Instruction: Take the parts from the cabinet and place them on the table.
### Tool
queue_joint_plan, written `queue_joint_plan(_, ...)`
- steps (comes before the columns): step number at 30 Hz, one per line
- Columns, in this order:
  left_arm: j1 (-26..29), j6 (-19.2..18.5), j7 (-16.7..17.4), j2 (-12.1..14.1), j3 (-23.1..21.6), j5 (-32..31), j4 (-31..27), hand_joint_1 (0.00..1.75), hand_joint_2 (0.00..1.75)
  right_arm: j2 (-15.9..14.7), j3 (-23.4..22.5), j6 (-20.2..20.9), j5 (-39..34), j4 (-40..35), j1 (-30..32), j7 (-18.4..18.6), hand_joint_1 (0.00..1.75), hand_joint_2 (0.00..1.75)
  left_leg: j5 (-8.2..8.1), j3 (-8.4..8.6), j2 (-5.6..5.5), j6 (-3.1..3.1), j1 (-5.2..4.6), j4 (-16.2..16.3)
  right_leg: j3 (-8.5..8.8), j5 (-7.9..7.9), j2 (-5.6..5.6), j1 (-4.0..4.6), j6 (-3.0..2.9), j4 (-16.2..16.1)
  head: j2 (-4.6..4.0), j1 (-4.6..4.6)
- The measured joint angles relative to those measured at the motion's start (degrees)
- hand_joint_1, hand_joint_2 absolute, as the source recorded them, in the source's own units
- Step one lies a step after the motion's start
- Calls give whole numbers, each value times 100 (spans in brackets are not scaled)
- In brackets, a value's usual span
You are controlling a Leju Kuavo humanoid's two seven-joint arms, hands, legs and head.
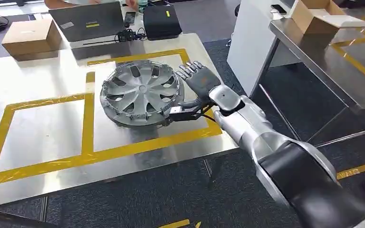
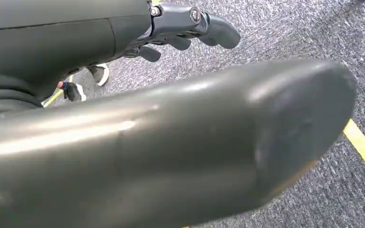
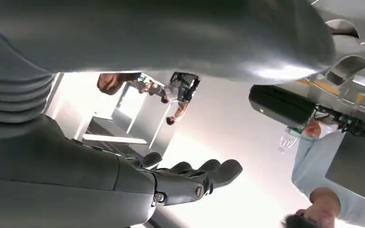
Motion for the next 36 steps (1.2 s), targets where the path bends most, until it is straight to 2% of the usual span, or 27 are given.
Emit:
queue_joint_plan(5,-1,-39,153,17,0,-42,0,0,0,13,-2,-99,-7,0,52,-61,0,0,-5,-4,0,23,-29,6,0,7,-2,-28,16,0,0,-2)
queue_joint_plan(7,-1,-39,188,24,0,-39,-2,0,0,33,-2,-101,-7,-2,51,-61,0,0,-9,-9,-1,45,-49,17,1,11,-2,-41,42,-1,0,-2)
queue_joint_plan(10,-2,-39,216,26,0,-28,-2,0,0,70,-4,-101,-7,-4,48,-61,0,0,26,-11,-1,101,-70,27,18,52,-1,-62,97,-25,0,-2)
queue_joint_plan(11,-6,-39,214,22,0,-13,-2,0,0,74,-7,-101,-7,-9,44,-59,0,0,81,14,10,155,-4,-46,0,22,-1,-65,114,-7,0,0)
queue_joint_plan(12,-6,-24,206,22,0,22,-4,0,0,74,-9,-109,-7,-15,35,-57,0,0,110,14,31,175,-4,-72,-31,-110,-7,-71,117,96,0,6)
queue_joint_plan(13,-7,7,195,22,0,22,-9,0,0,81,-13,-118,-9,-28,24,-57,0,0,130,-4,39,206,-3,-73,-150,-355,-5,-63,116,400,0,13)
queue_joint_plan(15,-7,90,192,28,0,-11,-9,0,0,120,-26,-125,-11,-35,37,-61,0,0,147,-42,56,215,-11,-69,-507,-839,-5,-61,136,1336,0,9)
queue_joint_plan(16,-5,171,148,39,2,-31,-9,0,0,140,-31,-116,-11,-35,57,-59,0,0,161,-60,59,211,-11,-67,-625,-962,-5,-62,141,1679,0,9)
queue_joint_plan(17,-5,247,87,52,2,-31,-11,0,0,157,-39,-105,-7,-35,72,-46,0,0,176,-77,58,201,-10,-63,-632,-944,-6,-64,137,1782,0,11)
queue_joint_plan(18,-6,302,35,65,2,-26,-11,0,0,173,-48,-103,-4,-35,76,-42,0,0,189,-96,57,183,-8,-57,-504,-812,-7,-70,129,1615,0,11)
queue_joint_plan(19,-7,326,-31,81,2,0,-13,0,0,184,-57,-101,-4,-35,67,-24,0,0,202,-112,54,165,-6,-48,-251,-600,-8,-74,114,1203,0,11)
queue_joint_plan(20,-7,326,-110,120,2,24,-15,0,0,206,-66,-94,-13,-37,52,11,0,0,209,-122,53,151,-4,-34,90,-386,-9,-75,93,644,0,13)
queue_joint_plan(21,-7,321,-199,160,2,26,-17,0,0,214,-94,-73,-41,-39,28,50,0,0,220,-136,55,128,-4,-13,379,-352,-10,-70,65,128,0,11)
queue_joint_plan(22,-11,312,-227,208,2,24,-20,0,0,221,-129,-61,-76,-52,18,57,0,0,247,-171,48,76,-16,-16,409,-367,-2,-23,36,98,0,4)
queue_joint_plan(23,-11,302,-247,267,2,15,-20,0,0,230,-155,-57,-101,-74,19,54,0,0,269,-165,50,40,-8,-23,363,-296,-1,3,-1,105,0,9)
queue_joint_plan(25,-8,273,-256,336,4,2,-26,0,0,225,-179,-57,-136,-81,12,37,0,0,338,-180,45,-62,10,-61,328,-293,0,23,-70,67,0,11)
queue_joint_plan(26,1,271,-258,378,4,2,-31,0,0,227,-194,-57,-136,-83,17,28,0,0,356,-204,41,-108,-15,-68,316,-228,-5,-27,-136,4,0,7)
queue_joint_plan(27,-2,271,-258,411,7,0,-31,0,0,234,-203,-55,-135,-85,14,28,0,0,237,-251,37,-130,14,5,290,-177,-34,-39,-176,-21,0,9)
queue_joint_plan(28,1,273,-245,422,7,-11,-31,0,0,240,-212,-44,-127,-85,9,26,0,0,-19,-337,43,-146,14,219,247,-134,-31,-45,-238,-29,0,-17)
queue_joint_plan(30,0,293,-197,448,9,-42,-33,0,0,238,-227,-18,-83,-85,18,19,0,0,-582,-596,41,-201,36,1049,142,-55,-32,-43,-250,-28,0,-33)
queue_joint_plan(31,1,299,-166,470,7,-55,-33,0,0,232,-238,-7,-81,-85,33,6,0,0,-764,-710,41,-227,44,1470,80,-6,-35,-43,-243,-23,0,-33)
queue_joint_plan(32,4,299,-113,481,9,-79,-33,0,0,223,-240,-2,-70,-85,50,-2,0,0,-767,-710,42,-247,59,1643,22,38,-36,-47,-229,-22,0,-35)
queue_joint_plan(33,9,295,-57,496,9,-101,-31,0,0,203,-245,-5,-85,-85,63,-11,0,0,-646,-594,44,-265,79,1562,-33,81,-36,-58,-205,-16,0,-33)
queue_joint_plan(34,12,258,46,514,7,-158,-31,0,0,168,-256,-31,-129,-85,70,-42,0,0,-453,-381,46,-280,100,1278,-90,118,-36,-76,-176,-7,0,-35)
queue_joint_plan(35,13,178,194,538,7,-227,-31,0,0,112,-277,-83,-177,-85,71,-85,0,0,-253,-64,49,-307,122,808,-145,151,-38,-103,-132,14,0,-33)
queue_joint_plan(36,15,99,332,551,7,-288,-31,0,0,46,-300,-123,-206,-85,65,-103,0,0,-179,298,52,-349,159,259,-191,180,-41,-119,-87,53,0,-33)
